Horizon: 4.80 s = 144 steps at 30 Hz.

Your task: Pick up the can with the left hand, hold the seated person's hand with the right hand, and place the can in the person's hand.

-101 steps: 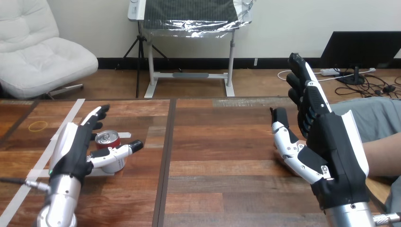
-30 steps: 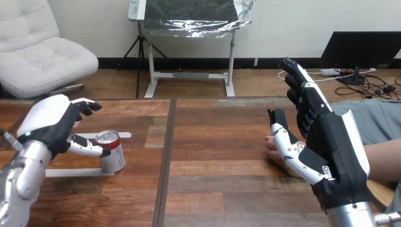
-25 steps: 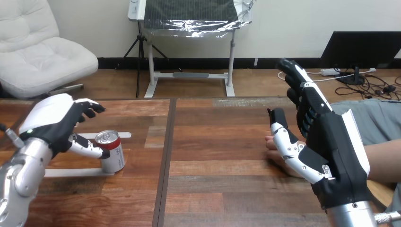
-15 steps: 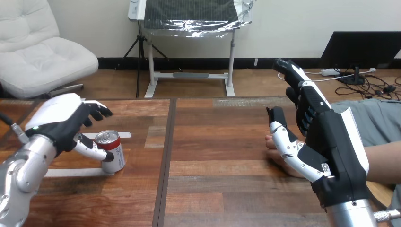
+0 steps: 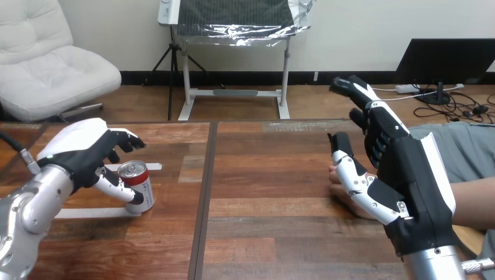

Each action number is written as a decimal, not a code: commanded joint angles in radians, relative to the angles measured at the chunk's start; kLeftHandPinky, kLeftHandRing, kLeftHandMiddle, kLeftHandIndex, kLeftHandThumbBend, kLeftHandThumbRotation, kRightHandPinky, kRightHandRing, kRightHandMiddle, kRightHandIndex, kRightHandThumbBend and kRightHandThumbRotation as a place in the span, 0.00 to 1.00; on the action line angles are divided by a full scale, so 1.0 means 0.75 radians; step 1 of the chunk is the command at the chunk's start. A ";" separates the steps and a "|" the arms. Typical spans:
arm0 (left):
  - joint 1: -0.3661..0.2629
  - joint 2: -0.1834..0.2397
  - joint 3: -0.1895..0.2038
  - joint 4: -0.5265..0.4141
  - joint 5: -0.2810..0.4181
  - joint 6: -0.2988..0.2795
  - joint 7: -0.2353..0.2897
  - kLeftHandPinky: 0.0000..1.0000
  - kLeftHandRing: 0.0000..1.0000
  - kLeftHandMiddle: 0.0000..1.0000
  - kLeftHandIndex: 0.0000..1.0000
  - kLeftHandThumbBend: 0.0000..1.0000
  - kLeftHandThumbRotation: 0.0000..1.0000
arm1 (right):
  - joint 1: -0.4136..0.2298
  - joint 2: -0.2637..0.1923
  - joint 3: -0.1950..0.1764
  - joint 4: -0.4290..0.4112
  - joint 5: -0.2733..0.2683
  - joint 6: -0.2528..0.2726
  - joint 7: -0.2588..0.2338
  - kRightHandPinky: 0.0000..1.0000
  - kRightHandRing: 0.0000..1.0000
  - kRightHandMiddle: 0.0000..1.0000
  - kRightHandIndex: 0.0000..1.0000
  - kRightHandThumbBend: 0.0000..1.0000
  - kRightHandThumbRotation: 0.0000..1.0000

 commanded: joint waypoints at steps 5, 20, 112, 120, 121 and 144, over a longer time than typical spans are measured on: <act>-0.110 0.025 -0.010 -0.065 -0.013 0.012 -0.021 0.59 0.69 0.79 0.77 0.90 0.14 | -0.081 -0.022 -0.019 0.002 0.004 -0.017 0.011 0.96 0.98 0.96 0.83 0.19 0.00; -0.085 0.023 -0.016 -0.072 -0.006 -0.002 -0.008 0.60 0.69 0.79 0.78 0.88 0.19 | -0.076 -0.029 -0.032 0.001 0.011 -0.021 0.031 0.95 0.97 0.96 0.81 0.20 0.00; -0.208 -0.014 -0.203 0.136 0.092 0.040 0.000 0.49 0.62 0.75 0.77 0.86 0.13 | -0.075 -0.058 -0.047 -0.017 0.066 0.002 0.057 0.85 0.93 0.92 0.75 0.25 0.00; -0.216 -0.017 -0.218 0.161 0.104 0.034 0.015 0.51 0.63 0.75 0.77 0.86 0.14 | -0.073 -0.065 -0.049 -0.019 0.063 0.000 0.058 0.84 0.93 0.92 0.75 0.26 0.00; -0.216 -0.017 -0.219 0.161 0.103 0.035 0.015 0.51 0.63 0.75 0.77 0.86 0.14 | -0.072 -0.065 -0.049 -0.021 0.065 0.002 0.059 0.84 0.93 0.92 0.75 0.26 0.00; -0.198 -0.006 -0.226 0.119 0.121 0.046 0.060 0.52 0.66 0.75 0.77 0.84 0.15 | -0.072 -0.054 -0.048 -0.024 0.064 0.008 0.051 0.81 0.90 0.90 0.74 0.28 0.00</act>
